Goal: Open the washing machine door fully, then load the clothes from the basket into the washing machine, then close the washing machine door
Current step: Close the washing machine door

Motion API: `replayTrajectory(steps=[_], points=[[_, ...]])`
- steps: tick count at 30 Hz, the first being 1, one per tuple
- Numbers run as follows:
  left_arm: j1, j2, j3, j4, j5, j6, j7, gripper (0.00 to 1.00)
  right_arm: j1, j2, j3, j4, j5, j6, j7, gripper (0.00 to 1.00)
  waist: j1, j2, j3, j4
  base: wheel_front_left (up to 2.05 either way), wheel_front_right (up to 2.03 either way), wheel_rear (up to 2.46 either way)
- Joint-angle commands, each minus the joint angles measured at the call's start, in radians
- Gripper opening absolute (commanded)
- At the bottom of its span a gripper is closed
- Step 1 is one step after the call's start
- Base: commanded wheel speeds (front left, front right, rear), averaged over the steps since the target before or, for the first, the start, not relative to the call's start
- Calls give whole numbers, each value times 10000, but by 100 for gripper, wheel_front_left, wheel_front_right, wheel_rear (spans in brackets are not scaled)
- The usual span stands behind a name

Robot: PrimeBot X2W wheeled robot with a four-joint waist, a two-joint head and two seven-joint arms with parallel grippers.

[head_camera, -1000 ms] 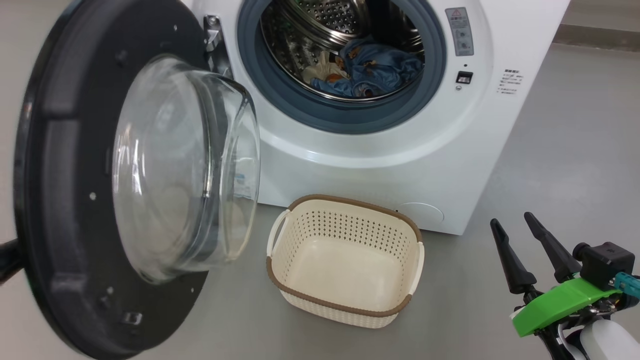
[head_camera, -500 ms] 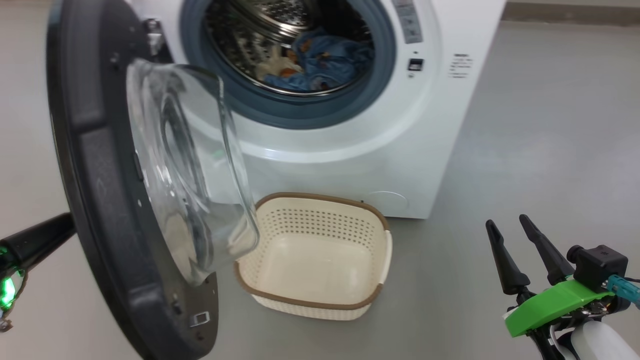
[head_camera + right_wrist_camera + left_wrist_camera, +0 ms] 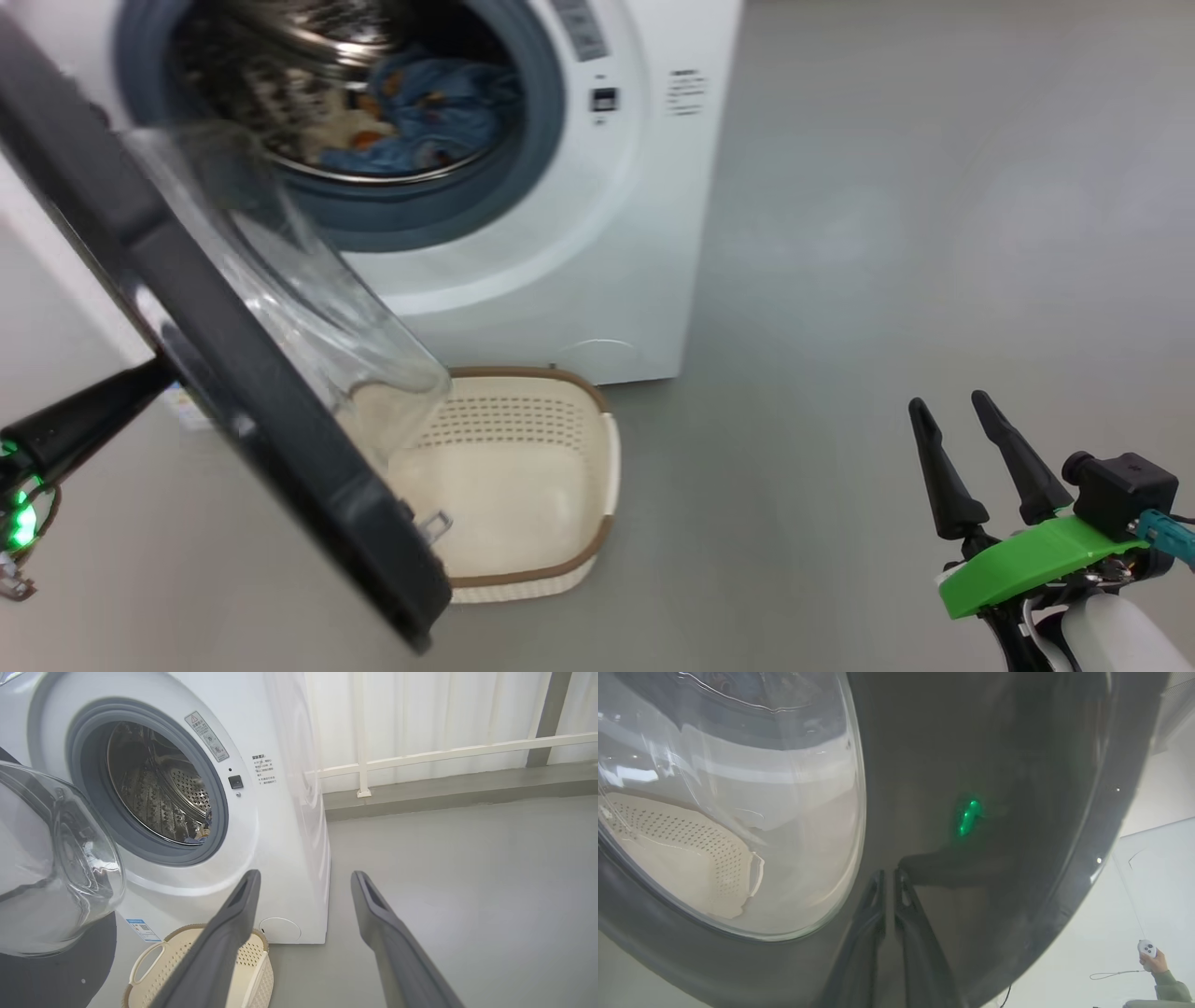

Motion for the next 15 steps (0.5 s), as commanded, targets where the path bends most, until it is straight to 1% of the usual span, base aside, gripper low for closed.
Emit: replayTrajectory(steps=[1, 5, 6, 12, 15], points=[[-638, 296, 327, -446, 54, -139, -88, 0, -365, -30, 148, -274, -18, 46, -120, 100, -1, 0, 174, -918, 0, 0, 0], [-748, 332, 279, -386, 302, -276, -280, 0, -369, 66, 129, -316, -30, 46, -121, 100, -1, 0, 239, -1435, 0, 0, 0], [-748, 332, 279, -386, 302, -276, -280, 0, -369, 66, 129, -316, -30, 46, -121, 100, -1, 0, 239, -1435, 0, 0, 0], [-1050, 316, 251, -178, 583, -430, -624, 0, -379, 155, 116, -355, -47, 46, -121, 100, -1, 0, 340, -1983, 0, 0, 0], [-1113, 320, 208, -102, 629, -483, -640, 0, -355, 185, 94, -381, -53, 46, -121, 100, -1, 0, 366, -2105, 0, 0, 0]])
